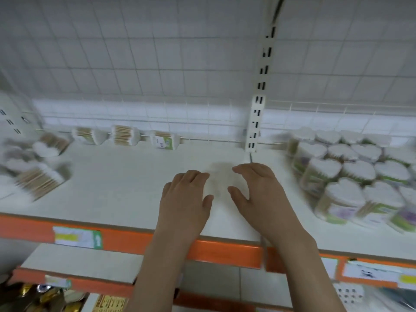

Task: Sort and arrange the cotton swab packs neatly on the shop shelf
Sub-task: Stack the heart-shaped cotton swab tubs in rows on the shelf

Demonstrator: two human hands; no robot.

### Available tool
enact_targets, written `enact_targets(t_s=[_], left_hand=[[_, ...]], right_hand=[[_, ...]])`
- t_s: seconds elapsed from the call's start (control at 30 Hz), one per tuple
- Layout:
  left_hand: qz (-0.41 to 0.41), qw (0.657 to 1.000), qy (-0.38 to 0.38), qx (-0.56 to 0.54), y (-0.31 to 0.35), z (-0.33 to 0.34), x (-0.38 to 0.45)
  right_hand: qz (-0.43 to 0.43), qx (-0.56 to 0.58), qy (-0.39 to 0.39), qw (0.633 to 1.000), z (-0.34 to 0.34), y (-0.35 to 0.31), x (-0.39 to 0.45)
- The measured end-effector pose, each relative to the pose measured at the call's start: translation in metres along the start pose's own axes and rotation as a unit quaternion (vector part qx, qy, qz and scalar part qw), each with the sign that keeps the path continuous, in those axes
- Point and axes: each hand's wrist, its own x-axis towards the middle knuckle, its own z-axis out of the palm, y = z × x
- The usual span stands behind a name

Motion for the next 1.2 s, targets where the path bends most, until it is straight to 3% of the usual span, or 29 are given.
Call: enact_targets(t_s=[0.3,0.53,0.7,0.97,1.2], left_hand=[[-0.05,0.998,-0.015,0.022,-0.15,-0.054,0.014],[-0.073,0.996,-0.052,0.015,-0.224,-0.072,0.076],[-0.096,0.993,-0.068,-0.026,-0.25,-0.067,0.129],[-0.147,0.987,-0.066,0.007,-0.269,-0.038,0.177],[-0.203,0.973,-0.041,-0.106,-0.267,-0.019,0.176]], right_hand=[[-0.001,0.003,-0.032,0.999,0.086,-0.097,0.062],[0.043,-0.041,-0.073,0.996,0.112,-0.116,0.129],[0.077,-0.04,-0.068,0.994,0.123,-0.101,0.169],[0.145,-0.008,-0.129,0.981,0.151,-0.073,0.204],[0.141,0.051,-0.117,0.982,0.172,-0.065,0.203]])
